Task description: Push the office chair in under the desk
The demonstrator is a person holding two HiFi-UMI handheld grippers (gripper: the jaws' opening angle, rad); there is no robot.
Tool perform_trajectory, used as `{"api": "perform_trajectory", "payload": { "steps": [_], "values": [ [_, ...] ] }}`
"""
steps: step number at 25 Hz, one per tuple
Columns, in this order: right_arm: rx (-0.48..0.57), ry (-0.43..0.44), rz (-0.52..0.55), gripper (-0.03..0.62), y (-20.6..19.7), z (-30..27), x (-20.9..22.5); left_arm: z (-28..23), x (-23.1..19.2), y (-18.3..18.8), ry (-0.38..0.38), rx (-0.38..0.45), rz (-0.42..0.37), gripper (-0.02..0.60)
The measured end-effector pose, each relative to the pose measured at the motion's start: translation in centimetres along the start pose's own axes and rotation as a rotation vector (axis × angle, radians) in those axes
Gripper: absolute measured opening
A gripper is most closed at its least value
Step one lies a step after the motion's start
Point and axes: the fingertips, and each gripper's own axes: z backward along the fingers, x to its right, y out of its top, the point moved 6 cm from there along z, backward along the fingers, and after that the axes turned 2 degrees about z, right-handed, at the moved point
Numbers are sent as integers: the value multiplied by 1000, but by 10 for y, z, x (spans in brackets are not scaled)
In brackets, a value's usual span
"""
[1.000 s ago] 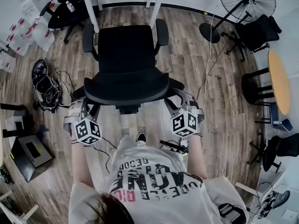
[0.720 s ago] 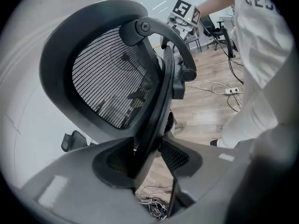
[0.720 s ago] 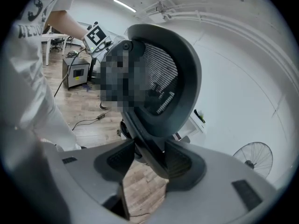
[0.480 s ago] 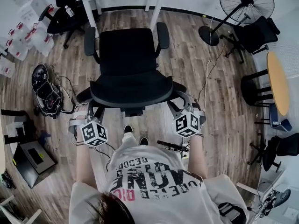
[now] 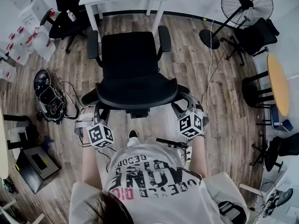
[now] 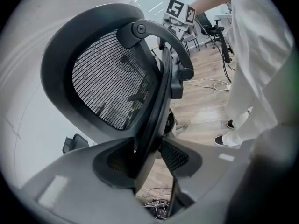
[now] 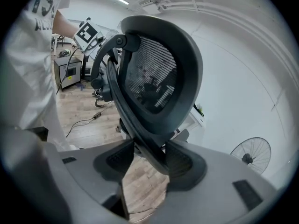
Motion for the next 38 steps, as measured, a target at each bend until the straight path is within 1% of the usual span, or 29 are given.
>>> {"api": "perform_trajectory", "payload": {
  "steps": [8, 13, 16, 25, 31, 38],
  "values": [
    [-3, 17, 1, 192, 20, -18, 8, -11, -23, -17, 0, 3, -29, 187],
    [5, 18, -11, 192, 28, -28, 17, -21, -40, -21, -17, -4, -41, 187],
    [2, 29, -15, 192, 32, -35, 22, -24, -45, -24, -14, -12, -46, 187],
    [15, 18, -23, 192, 28, -46, 37, -38, -51, -14, -34, -17, -102, 186],
    [23, 23, -19, 192, 24, -48, 40, -38, -45, -10, -30, -37, -89, 183],
    [31, 27, -35, 192, 23, -42, 35, -34, -39, -12, -31, -37, -108, 171]
  ]
}}
